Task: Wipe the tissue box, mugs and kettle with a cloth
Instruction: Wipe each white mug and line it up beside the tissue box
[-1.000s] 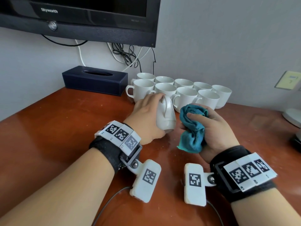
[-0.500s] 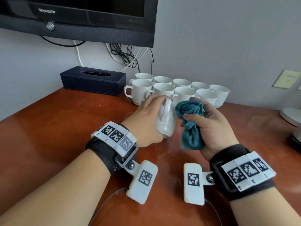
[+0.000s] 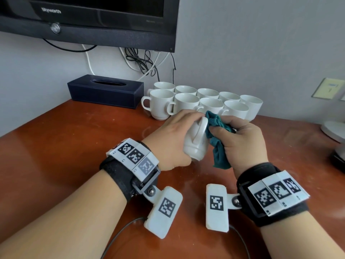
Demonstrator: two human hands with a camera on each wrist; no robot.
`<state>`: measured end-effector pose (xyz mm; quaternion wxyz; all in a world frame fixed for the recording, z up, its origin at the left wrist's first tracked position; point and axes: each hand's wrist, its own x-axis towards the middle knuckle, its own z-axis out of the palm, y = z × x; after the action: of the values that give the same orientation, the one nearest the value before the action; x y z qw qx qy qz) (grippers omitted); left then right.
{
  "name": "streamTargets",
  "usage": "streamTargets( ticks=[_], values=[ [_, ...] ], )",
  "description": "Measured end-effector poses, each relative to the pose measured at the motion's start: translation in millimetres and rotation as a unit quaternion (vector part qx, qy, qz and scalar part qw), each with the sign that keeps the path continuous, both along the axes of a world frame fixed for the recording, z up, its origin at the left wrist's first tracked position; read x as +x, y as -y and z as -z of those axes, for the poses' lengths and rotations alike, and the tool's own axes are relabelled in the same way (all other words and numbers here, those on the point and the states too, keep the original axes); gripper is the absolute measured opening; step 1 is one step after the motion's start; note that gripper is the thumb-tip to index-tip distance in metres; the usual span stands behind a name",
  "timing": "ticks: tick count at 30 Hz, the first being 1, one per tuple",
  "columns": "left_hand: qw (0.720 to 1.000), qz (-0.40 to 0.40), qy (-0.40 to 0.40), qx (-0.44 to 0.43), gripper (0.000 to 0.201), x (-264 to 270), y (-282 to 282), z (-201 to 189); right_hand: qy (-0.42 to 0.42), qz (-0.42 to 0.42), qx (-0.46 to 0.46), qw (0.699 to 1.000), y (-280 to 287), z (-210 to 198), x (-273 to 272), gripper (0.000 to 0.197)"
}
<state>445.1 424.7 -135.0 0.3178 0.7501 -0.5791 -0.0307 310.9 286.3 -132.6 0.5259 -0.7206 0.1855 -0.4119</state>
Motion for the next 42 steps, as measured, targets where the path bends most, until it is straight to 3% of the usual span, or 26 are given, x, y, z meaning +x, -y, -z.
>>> streamTargets(
  ticks=[5,9,14,18,23,27,39,42],
  values=[
    [0.999,-0.038,-0.014,-0.022,0.109,1,1,0,-0.091,-0.038,-0.047,0.994,-5,-3,-4,0.021],
    [0.998,-0.064,-0.012,-0.019,0.113,5,1,1,-0.106,-0.068,-0.028,0.992,-6,-8,-7,0.012],
    [0.994,-0.101,-0.024,-0.015,0.116,12,0,0,-0.158,-0.138,-0.045,0.977,-12,-9,-9,0.024],
    [0.996,-0.088,-0.031,-0.015,0.117,12,-1,-1,-0.112,-0.115,-0.044,0.986,-13,-7,-6,0.026],
    [0.998,-0.064,-0.009,0.005,0.121,9,-4,-1,-0.003,-0.056,0.046,0.997,-3,-3,-4,0.036],
    [0.999,-0.033,-0.012,0.006,0.115,7,-3,0,0.017,-0.009,0.01,1.0,1,-4,-3,0.026],
    [0.999,-0.038,-0.007,-0.009,0.107,6,-1,2,-0.078,-0.079,-0.101,0.989,-6,-3,-2,0.04],
    [0.998,-0.052,-0.01,-0.017,0.108,7,-1,3,-0.087,-0.085,-0.098,0.988,-9,-7,-6,0.034]
  ],
)
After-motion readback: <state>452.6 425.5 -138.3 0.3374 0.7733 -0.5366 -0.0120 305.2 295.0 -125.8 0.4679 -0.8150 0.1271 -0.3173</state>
